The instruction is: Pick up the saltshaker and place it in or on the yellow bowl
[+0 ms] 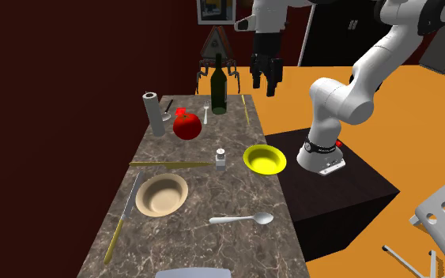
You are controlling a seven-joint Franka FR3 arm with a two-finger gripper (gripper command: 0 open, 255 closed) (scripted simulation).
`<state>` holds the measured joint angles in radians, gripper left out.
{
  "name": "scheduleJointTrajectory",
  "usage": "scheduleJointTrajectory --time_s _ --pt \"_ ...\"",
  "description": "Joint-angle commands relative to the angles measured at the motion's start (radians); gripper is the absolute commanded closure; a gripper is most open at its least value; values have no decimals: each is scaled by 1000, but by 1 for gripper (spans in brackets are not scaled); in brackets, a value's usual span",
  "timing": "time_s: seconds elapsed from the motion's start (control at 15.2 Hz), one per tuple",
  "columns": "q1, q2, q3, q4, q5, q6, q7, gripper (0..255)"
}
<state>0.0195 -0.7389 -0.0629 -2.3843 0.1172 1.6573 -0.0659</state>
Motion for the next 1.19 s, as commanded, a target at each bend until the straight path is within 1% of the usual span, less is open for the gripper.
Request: scheduleJointTrajectory --time_s 0.0,0.33,0.59,0.86,1.12 --pt "0 0 0 0 0 0 0 0" --pt "-3 106 21 -71 -23 175 -2 0" --pt "-7 216 36 -104 -43 315 1 0" --pt "-13 346 49 -114 -69 453 11 0" --pt "-22 490 59 -101 -102 581 28 0"
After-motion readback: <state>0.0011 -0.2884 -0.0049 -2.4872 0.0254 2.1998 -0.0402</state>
